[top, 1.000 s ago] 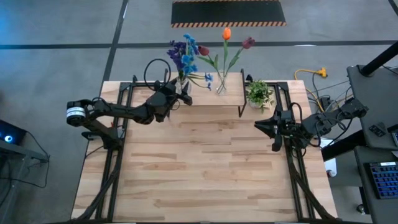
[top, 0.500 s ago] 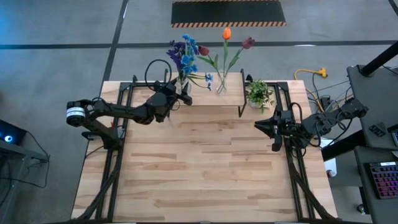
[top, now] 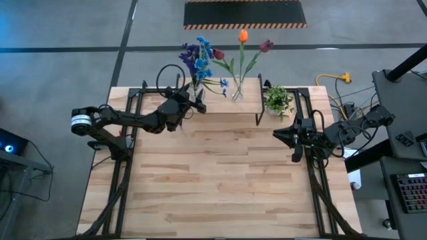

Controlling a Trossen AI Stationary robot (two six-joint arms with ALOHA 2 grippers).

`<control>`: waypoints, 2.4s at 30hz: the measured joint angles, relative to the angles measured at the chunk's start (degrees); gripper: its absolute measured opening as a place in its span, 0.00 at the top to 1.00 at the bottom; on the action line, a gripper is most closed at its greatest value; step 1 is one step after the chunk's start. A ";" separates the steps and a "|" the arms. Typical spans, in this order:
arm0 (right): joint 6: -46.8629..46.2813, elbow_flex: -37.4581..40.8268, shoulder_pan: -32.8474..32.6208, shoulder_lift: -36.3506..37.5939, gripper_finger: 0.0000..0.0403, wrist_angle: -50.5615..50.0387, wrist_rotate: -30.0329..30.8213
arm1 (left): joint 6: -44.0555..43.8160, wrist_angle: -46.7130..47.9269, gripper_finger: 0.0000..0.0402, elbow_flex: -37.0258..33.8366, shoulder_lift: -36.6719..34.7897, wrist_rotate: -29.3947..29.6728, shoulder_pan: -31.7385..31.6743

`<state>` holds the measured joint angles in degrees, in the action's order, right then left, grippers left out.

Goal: Pick and place flowers into a vace then onto a shelf
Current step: Put the left transparent vase with flowers on the shelf

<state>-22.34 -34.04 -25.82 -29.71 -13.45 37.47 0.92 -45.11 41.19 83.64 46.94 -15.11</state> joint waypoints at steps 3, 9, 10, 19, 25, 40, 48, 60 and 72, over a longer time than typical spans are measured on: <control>0.01 0.00 -0.02 0.00 0.86 -0.02 0.00 | 0.08 0.11 0.25 -0.06 -0.11 0.01 0.26; 0.01 0.00 0.00 0.00 0.86 -0.04 0.00 | 0.18 0.10 0.20 -0.05 -0.13 0.04 0.52; 0.00 0.00 -0.01 0.00 0.86 -0.07 0.00 | 0.18 0.10 0.20 -0.01 -0.15 0.09 0.61; 0.04 0.00 -0.01 0.00 0.86 -0.13 0.00 | 4.33 0.32 0.20 0.19 -2.39 0.03 1.69; 0.21 0.00 -0.02 0.00 0.86 -0.69 0.00 | 4.46 1.17 0.20 0.19 -3.10 0.30 1.68; -0.01 0.00 -0.01 0.00 0.86 -1.33 0.00 | 4.38 1.17 0.20 0.39 -3.17 3.47 2.02; -0.01 0.00 -0.02 0.00 0.86 -1.79 0.00 | 4.46 2.04 0.20 0.39 -3.17 7.34 2.03; -0.21 0.00 -0.01 0.00 0.86 -2.26 0.00 | 4.46 2.63 0.20 0.37 -3.17 8.53 2.05; -0.23 0.00 -0.02 0.00 0.86 -2.23 0.00 | 4.38 3.18 0.20 0.39 -3.21 9.01 2.13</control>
<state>-22.56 -34.04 -25.84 -29.71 -15.68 37.47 5.30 -41.93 41.58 80.42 55.94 -12.99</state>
